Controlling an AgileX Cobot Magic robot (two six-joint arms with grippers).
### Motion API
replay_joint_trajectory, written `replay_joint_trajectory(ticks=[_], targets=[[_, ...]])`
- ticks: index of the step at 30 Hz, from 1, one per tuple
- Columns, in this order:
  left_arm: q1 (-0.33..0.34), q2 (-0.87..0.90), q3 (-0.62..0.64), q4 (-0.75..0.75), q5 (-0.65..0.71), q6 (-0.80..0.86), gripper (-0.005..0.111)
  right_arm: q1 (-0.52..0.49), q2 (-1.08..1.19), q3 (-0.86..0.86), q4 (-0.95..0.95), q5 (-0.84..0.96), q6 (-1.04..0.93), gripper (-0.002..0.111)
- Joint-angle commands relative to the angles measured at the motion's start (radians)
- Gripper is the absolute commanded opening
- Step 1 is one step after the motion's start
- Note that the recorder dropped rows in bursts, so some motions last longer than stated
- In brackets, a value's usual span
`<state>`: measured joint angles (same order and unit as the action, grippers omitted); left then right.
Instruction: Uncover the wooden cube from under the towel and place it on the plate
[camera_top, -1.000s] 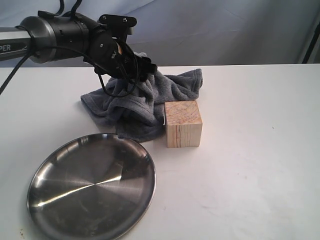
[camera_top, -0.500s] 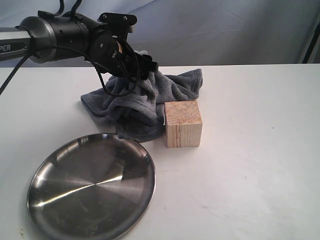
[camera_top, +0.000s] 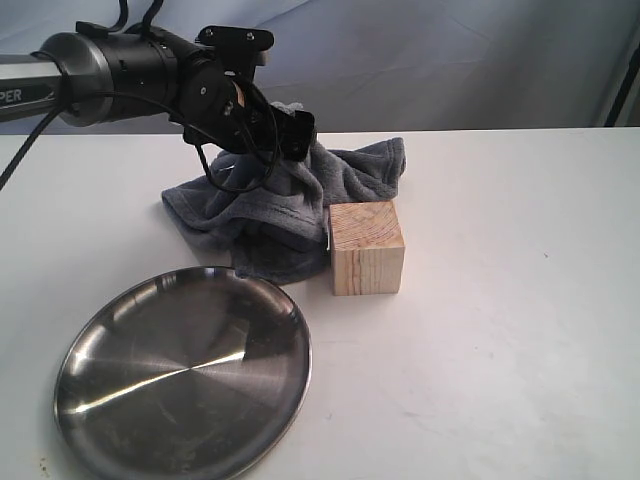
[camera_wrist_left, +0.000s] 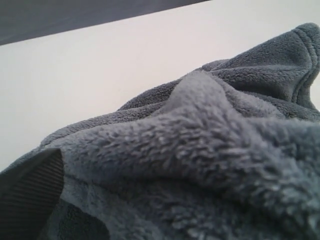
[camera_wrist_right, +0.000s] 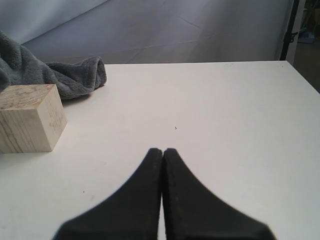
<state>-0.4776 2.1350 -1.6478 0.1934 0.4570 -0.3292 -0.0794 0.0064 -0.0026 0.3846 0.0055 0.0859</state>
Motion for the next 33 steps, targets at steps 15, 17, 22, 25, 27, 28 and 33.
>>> replay_joint_trajectory(ticks=[15, 17, 22, 25, 27, 28, 33], targets=[[0.003, -0.07, 0.004, -0.278, 0.23, 0.336, 0.105, 0.0, -0.006, 0.003, 0.005, 0.012, 0.004, 0.003], [0.003, -0.068, 0.004, -0.301, 0.23, 0.391, 0.105, 0.0, -0.006, 0.003, 0.005, 0.012, 0.004, 0.003], [0.003, -0.026, 0.004, -0.264, 0.223, 0.329, 0.105, 0.0, -0.006, 0.003, 0.005, 0.012, 0.004, 0.003], [-0.003, -0.004, 0.004, -0.208, 0.221, 0.322, 0.105, 0.0, -0.006, 0.003, 0.005, 0.012, 0.004, 0.003], [-0.003, -0.004, 0.004, -0.179, 0.231, 0.322, 0.105, 0.0, -0.006, 0.003, 0.005, 0.012, 0.004, 0.003], [-0.003, -0.004, 0.004, -0.179, 0.223, 0.322, 0.105, 0.0, -0.006, 0.003, 0.005, 0.012, 0.004, 0.003], [-0.003, -0.004, 0.004, -0.215, 0.221, 0.322, 0.105, 0.0, -0.006, 0.003, 0.005, 0.012, 0.004, 0.003]])
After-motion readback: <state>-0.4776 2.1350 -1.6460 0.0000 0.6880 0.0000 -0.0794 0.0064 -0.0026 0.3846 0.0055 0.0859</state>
